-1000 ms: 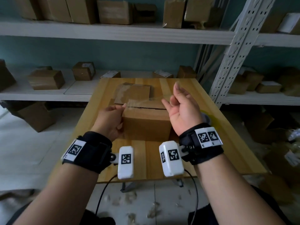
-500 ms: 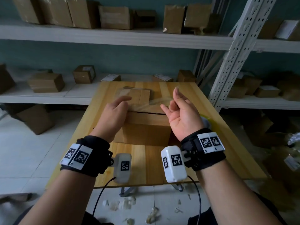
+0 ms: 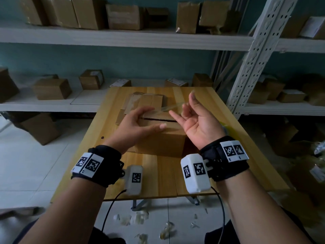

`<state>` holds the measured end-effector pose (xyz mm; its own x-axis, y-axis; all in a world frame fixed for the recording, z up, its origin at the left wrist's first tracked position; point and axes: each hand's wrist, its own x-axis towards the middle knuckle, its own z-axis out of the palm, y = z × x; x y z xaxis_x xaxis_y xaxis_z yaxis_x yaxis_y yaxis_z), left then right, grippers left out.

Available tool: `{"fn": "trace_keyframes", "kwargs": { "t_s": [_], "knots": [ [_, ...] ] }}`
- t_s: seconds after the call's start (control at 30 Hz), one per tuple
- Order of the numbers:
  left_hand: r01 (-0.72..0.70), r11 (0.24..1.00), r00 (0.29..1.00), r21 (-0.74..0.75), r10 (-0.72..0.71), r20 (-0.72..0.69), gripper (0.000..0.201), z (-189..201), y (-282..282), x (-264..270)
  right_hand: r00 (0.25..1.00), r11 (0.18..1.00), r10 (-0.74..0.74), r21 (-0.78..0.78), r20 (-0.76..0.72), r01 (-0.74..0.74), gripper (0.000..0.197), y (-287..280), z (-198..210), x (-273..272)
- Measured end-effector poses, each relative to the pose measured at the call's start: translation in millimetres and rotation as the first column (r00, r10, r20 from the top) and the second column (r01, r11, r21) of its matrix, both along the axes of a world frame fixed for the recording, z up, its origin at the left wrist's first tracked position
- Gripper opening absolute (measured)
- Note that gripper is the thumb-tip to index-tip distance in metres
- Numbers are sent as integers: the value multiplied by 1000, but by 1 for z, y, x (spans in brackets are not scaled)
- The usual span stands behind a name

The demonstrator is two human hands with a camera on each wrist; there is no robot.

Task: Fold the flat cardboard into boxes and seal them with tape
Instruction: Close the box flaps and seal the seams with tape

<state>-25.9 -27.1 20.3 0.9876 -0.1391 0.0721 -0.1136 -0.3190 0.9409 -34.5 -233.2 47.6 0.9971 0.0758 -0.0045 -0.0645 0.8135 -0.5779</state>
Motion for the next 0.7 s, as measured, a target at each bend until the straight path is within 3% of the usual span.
{"fn": "trace_keyframes", "kwargs": {
  "t_s": [0.3,0.47,0.7],
  "knots": [
    [-67,997,997,-39,65,-40,81,-2,-6,0,996,978,72,-191,-53,-81,17,-19,9,-1],
    [-78,994,997,74,80,-16,82,-3,-4,1,998,945,18,-327,-54,-35,26,-28,12,-2],
    [-75,952,994,297,49,94,84,5,-2,2,999,927,-32,-374,-42,14,23,-30,14,-1]
  ]
}}
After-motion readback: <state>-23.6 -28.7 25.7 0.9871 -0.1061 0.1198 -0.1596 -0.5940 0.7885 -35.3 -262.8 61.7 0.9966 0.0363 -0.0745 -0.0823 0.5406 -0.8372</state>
